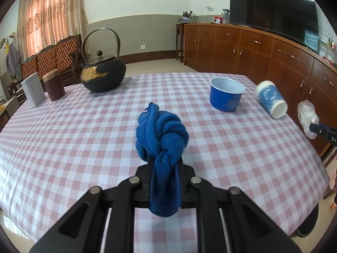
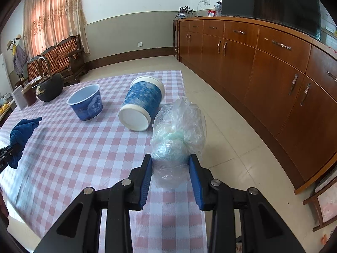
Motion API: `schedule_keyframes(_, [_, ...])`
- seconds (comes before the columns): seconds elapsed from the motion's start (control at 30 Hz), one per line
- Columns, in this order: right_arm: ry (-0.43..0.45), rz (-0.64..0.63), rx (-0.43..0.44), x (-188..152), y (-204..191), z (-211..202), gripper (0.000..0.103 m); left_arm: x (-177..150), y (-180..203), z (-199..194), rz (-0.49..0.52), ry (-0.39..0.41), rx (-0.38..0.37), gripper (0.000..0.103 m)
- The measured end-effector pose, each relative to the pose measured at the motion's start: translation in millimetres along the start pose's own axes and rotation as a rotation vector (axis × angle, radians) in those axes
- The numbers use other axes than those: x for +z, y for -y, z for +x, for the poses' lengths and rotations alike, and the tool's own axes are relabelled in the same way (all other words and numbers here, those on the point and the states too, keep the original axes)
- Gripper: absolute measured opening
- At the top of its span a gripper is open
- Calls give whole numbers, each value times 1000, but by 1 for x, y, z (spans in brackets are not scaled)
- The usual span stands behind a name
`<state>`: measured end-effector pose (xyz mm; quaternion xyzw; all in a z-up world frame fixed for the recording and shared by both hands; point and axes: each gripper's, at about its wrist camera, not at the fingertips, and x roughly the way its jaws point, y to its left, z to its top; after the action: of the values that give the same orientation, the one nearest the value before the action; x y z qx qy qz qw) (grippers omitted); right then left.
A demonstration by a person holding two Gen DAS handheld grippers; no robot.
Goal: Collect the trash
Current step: 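Lift the blue towel and clear plastic bag off the table with both tools, then carry the towel and plastic bag over the black bucket with both tools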
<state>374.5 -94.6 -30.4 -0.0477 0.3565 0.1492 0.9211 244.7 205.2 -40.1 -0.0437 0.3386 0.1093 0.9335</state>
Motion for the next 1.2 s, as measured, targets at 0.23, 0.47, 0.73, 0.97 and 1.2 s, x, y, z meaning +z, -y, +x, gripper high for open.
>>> schedule_keyframes(0.23, [14, 3, 10, -20, -7, -41, 37, -10, 16, -31, 13, 13, -33, 16])
schedule_keyframes(0.47, [36, 19, 13, -43, -7, -85, 37, -19, 44, -61, 50, 26, -84, 16])
schedule_keyframes(0.73, [48, 43, -10, -74, 8, -128, 37, -29, 86, -82, 104, 35, -158, 16])
schedule_keyframes(0.97, [45, 94, -57, -99, 40, -154, 37, -34, 135, -92, 173, 36, -239, 16])
schedule_keyframes(1.2, [41, 139, -119, -119, 78, -176, 37, -41, 187, -98, 242, 31, -320, 16])
